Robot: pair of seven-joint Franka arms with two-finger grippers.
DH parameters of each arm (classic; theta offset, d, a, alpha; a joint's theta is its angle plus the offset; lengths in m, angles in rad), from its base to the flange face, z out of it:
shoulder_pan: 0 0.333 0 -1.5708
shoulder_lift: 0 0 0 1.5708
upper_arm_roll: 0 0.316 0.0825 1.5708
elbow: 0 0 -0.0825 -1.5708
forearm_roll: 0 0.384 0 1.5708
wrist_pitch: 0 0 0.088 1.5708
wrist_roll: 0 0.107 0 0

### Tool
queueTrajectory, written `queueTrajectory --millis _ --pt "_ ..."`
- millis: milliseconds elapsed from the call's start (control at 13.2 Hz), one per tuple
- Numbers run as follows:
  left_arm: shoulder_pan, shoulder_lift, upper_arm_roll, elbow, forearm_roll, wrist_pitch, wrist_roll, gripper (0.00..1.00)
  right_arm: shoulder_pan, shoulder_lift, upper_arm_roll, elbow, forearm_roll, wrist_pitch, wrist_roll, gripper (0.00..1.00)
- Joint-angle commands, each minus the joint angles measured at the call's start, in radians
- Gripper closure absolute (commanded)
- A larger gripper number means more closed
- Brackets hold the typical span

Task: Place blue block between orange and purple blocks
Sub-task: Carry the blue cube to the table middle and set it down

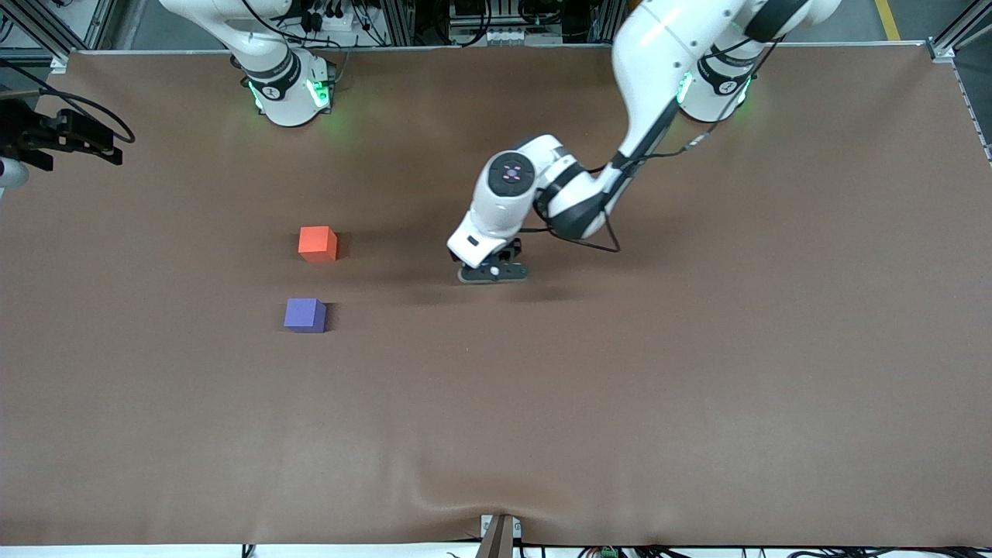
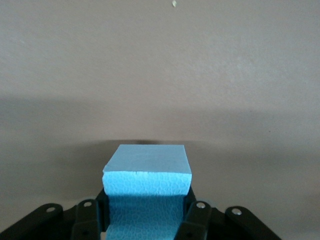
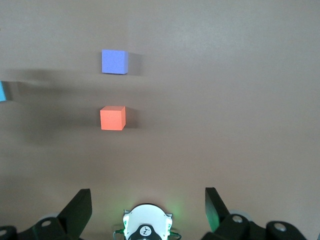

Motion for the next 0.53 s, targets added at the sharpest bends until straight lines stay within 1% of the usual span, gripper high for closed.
queueTrajectory --millis 0,76,152,227,303,379,455 --pt "-0.102 0.102 0.084 0.129 0.008 -0.023 -0.054 1.0 -0.007 0.032 0.015 0.02 0.011 -0.004 0.004 0.0" --pt "-0.118 0.107 0.101 0.131 0.007 -0.023 -0.056 0.97 -0.002 0.035 0.015 0.031 0.013 -0.003 0.005 0.0" --pt "-0.122 0.105 0.103 0.131 0.01 -0.023 -0.057 0.41 -0.004 0.041 0.015 0.031 0.013 -0.003 0.004 0.0" --pt "-0.13 0.105 0.103 0.13 0.014 -0.023 -0.056 0.0 0.001 0.055 0.013 0.031 0.013 0.003 0.001 0.0" --pt "-0.132 0.104 0.105 0.13 0.014 -0.023 -0.056 0.0 0.002 0.089 0.015 0.033 0.013 0.008 0.002 0.0" --pt "-0.135 0.096 0.105 0.13 0.017 -0.025 -0.056 0.0 0.017 0.154 0.013 0.036 0.011 0.007 0.004 0.0" --pt "-0.136 0.079 0.106 0.13 0.019 -0.037 -0.056 0.0 0.022 0.182 0.013 0.048 0.013 0.008 -0.001 0.0"
